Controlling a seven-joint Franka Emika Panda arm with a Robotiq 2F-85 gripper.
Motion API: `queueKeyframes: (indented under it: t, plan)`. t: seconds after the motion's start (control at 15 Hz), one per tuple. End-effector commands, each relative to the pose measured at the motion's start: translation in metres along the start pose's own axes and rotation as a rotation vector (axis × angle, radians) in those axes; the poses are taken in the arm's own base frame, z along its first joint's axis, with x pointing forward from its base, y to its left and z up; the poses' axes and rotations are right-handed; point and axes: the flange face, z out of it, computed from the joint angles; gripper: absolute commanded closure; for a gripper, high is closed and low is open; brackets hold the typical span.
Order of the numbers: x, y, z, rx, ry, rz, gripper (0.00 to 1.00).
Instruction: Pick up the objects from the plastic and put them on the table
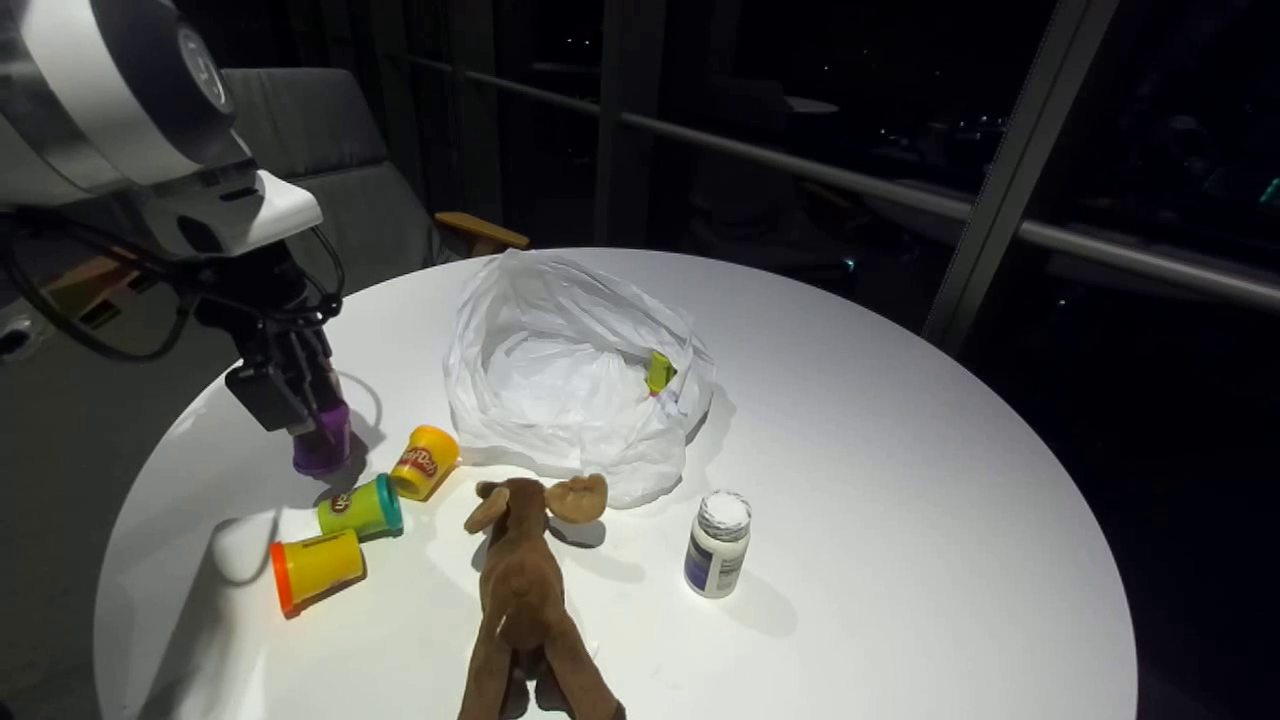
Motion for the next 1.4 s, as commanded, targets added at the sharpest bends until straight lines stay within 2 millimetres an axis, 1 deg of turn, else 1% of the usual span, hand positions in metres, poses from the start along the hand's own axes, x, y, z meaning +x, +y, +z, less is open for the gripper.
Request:
queueKeyframes:
  t: [0.0,0.07,0.13,0.33,0.47,0.6,0.73,0.8,1.0,1.13,1.27,1.33]
  plan:
    - [0.01,-0.001,0.0,0.02,0.016,0.033,0.1]
    - [0.016,0.0,-0.003,0.025,0.028,0.05,0.03]
    - [0.022,0.0,-0.005,0.031,0.035,0.068,0.0]
    - [0.052,0.0,-0.02,0.082,0.071,0.166,0.0]
    - [0.083,-0.001,-0.033,0.11,0.094,0.242,0.0]
    - [0.118,-0.002,-0.043,0.108,0.098,0.301,0.0]
    - [0.153,-0.005,-0.043,0.083,0.116,0.329,0.0]
    - [0.168,-0.006,-0.04,0.069,0.119,0.335,0.0]
    - [0.207,-0.012,-0.018,0.031,0.102,0.313,0.0]
    - [0.226,-0.016,0.003,0.012,0.084,0.291,0.0]
    - [0.237,-0.022,0.021,0.02,0.037,0.252,0.0]
    - [0.23,-0.037,0.028,0.026,0.02,0.225,0.0]
